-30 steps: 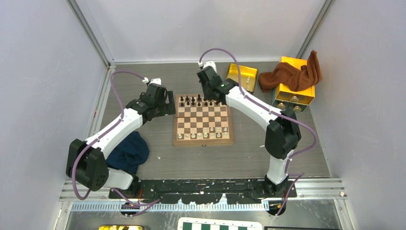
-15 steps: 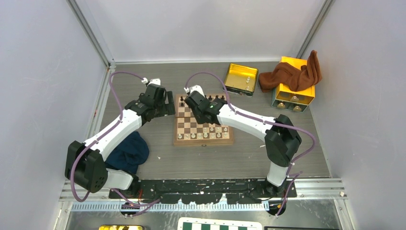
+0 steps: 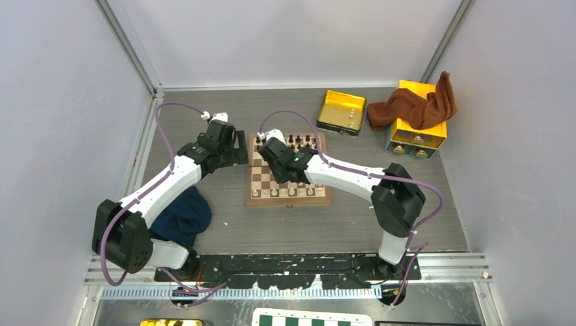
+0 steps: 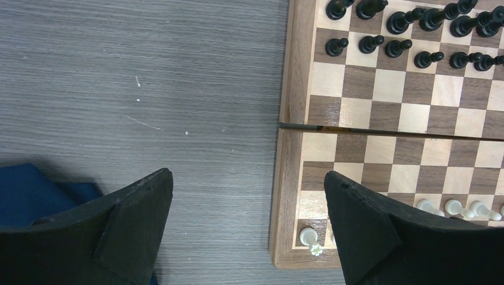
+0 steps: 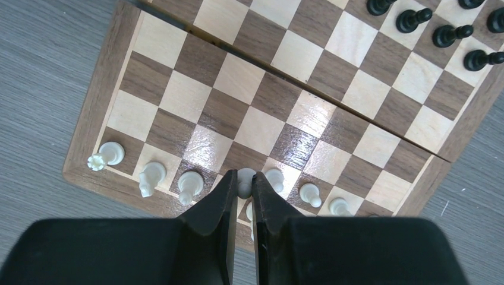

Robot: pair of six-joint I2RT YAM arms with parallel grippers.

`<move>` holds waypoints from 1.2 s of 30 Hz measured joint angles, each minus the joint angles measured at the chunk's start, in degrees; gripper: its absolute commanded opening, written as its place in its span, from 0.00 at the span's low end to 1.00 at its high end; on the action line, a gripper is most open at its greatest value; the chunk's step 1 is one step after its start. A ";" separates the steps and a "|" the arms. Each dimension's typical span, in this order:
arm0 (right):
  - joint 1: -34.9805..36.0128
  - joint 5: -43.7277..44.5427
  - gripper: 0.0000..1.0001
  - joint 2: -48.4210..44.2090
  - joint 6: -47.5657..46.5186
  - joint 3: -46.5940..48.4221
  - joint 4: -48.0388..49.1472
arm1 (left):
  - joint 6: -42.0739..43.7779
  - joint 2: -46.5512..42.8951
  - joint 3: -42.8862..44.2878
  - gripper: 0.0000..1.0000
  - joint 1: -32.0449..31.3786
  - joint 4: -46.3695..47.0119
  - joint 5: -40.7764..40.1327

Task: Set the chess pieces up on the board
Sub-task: Place the chess piece on the chessboard.

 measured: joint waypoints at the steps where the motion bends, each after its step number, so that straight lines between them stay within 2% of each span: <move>1: 0.07 -0.17 0.02 0.15 0.11 -0.24 0.26 | 0.00 0.00 -0.13 0.98 0.00 0.00 0.00; 36: 0.15 -2.27 0.04 4.46 2.40 -2.40 2.93 | 0.09 1.33 -0.26 0.98 0.00 0.09 0.00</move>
